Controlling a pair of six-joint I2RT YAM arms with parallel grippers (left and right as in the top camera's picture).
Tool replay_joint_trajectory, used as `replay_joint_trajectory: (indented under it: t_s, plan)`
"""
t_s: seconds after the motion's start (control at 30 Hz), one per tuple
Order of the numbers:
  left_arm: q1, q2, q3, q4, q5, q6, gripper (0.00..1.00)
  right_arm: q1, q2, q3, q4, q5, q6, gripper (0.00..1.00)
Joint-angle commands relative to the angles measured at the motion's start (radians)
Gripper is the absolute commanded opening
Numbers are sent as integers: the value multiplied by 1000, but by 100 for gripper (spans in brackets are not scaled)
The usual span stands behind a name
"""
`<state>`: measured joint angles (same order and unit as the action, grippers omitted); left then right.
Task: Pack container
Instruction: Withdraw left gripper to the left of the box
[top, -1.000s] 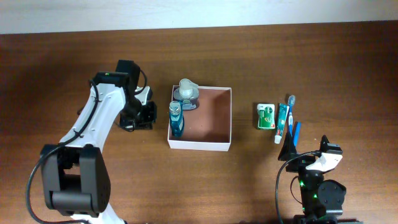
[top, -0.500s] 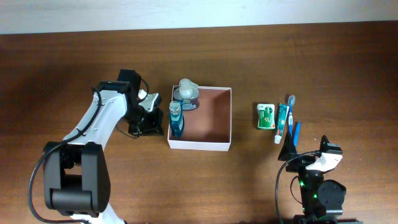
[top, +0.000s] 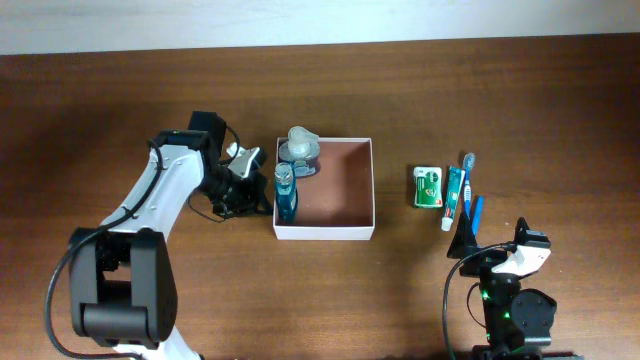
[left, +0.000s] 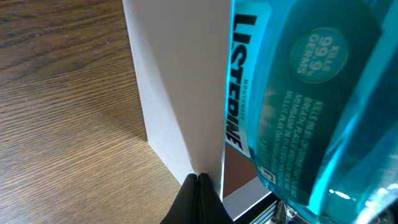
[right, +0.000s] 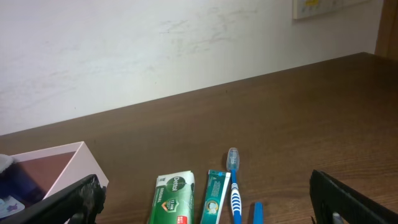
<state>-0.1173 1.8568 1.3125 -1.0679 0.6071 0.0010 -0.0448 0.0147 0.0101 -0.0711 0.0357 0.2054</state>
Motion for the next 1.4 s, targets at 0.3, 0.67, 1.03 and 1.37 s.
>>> replay_joint_trajectory:
  t_s: [0.3, 0.67, 1.03, 1.37]
  plan:
    - [42, -4, -8, 37, -218, -34, 2, 5, -8, -5, -7, 2, -7, 98]
    - [121, -4, -8, 80, -406, -34, 99, 5, -8, -5, -7, 2, -7, 98]
    - [120, -4, -8, 85, -406, -34, 99, 5, -8, -5, -7, 2, -7, 98]
    - [120, -4, -8, 85, -406, -34, 99, 5, -8, -5, -7, 2, -7, 98]
